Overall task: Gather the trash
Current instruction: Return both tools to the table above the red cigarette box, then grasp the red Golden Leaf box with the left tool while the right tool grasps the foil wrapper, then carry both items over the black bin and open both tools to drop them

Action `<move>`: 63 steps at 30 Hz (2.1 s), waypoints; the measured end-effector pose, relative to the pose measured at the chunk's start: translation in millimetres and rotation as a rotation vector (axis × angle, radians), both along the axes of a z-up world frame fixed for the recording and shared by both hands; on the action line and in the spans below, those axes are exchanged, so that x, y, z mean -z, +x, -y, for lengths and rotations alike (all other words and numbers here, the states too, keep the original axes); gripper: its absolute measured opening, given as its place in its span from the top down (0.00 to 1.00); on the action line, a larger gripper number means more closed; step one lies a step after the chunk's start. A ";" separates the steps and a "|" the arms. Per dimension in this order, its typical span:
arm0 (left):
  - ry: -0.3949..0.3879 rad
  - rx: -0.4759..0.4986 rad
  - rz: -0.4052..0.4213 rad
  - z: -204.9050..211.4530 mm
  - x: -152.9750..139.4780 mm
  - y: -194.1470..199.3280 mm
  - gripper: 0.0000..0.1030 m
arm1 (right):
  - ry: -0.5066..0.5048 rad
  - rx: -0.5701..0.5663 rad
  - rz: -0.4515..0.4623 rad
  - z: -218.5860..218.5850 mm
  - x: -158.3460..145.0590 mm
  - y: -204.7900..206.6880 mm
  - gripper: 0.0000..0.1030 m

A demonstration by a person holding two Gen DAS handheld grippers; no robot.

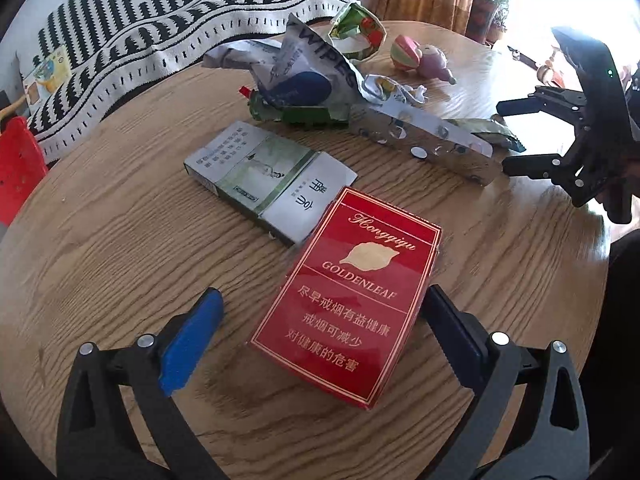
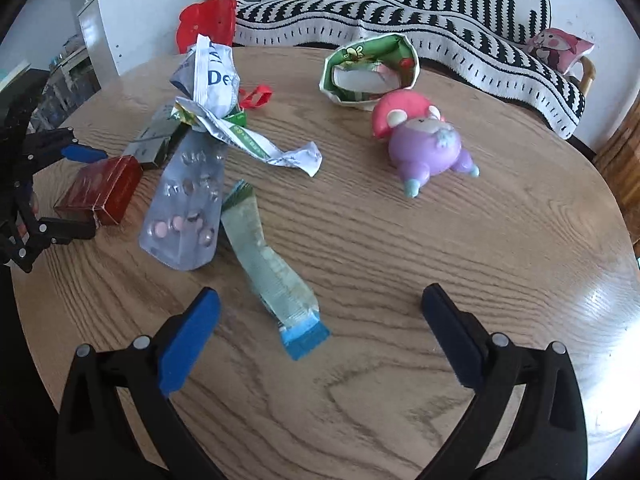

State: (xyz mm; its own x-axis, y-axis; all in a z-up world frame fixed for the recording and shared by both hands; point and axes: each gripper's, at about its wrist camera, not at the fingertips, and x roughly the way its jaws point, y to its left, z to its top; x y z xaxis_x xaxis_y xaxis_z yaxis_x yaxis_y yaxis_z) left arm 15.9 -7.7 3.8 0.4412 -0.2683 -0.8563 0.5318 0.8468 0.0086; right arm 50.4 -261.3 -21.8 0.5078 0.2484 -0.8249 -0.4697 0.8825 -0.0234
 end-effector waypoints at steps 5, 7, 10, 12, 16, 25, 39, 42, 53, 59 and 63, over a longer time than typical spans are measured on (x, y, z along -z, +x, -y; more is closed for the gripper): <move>-0.001 -0.013 0.001 3.6 0.4 0.7 0.06 | 0.003 -0.001 0.005 5.0 -1.0 -3.1 0.05; -0.001 -0.012 0.003 5.4 0.4 -0.2 0.06 | 0.003 0.005 0.006 5.9 0.1 -3.5 0.05; -0.002 -0.007 0.005 6.9 0.3 -1.6 0.06 | 0.001 0.016 0.005 0.7 -0.3 -1.0 0.05; 0.000 -0.014 0.006 7.4 0.3 -1.9 0.06 | -0.006 0.014 -0.008 -1.1 0.0 0.9 0.05; 0.003 -0.024 0.008 8.6 0.2 -3.0 0.06 | -0.010 0.018 -0.013 -4.3 0.5 3.5 0.05; 0.003 -0.026 0.009 8.3 0.3 -4.0 0.06 | -0.025 0.042 -0.036 -10.7 0.5 8.2 0.05; -0.192 -0.166 -0.069 -16.3 -13.0 -4.7 0.31 | -0.014 0.043 -0.017 -22.0 -14.7 5.0 0.89; -0.195 -0.183 -0.048 -16.1 -17.3 -6.8 0.31 | 0.034 0.098 0.012 -8.5 -24.5 7.1 0.89; -0.253 -0.209 0.042 1.2 -45.0 -24.1 0.31 | 0.094 0.155 0.061 8.9 -41.6 -6.3 0.89; -0.178 -0.111 0.128 69.6 -70.6 -45.7 0.31 | 0.219 0.203 0.102 45.4 -73.3 -34.0 0.89; -0.171 0.028 0.145 137.2 -92.8 -58.3 0.31 | 0.291 0.299 0.130 120.0 -88.8 -77.5 0.89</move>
State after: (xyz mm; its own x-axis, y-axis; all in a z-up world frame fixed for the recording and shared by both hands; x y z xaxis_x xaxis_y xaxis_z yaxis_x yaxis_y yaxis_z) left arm -42.4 -144.9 96.6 0.5466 -0.4180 -0.7256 0.5585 0.8276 -0.0561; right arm -27.1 -381.3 67.0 0.6874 0.2869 -0.6672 -0.2017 0.9579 0.2042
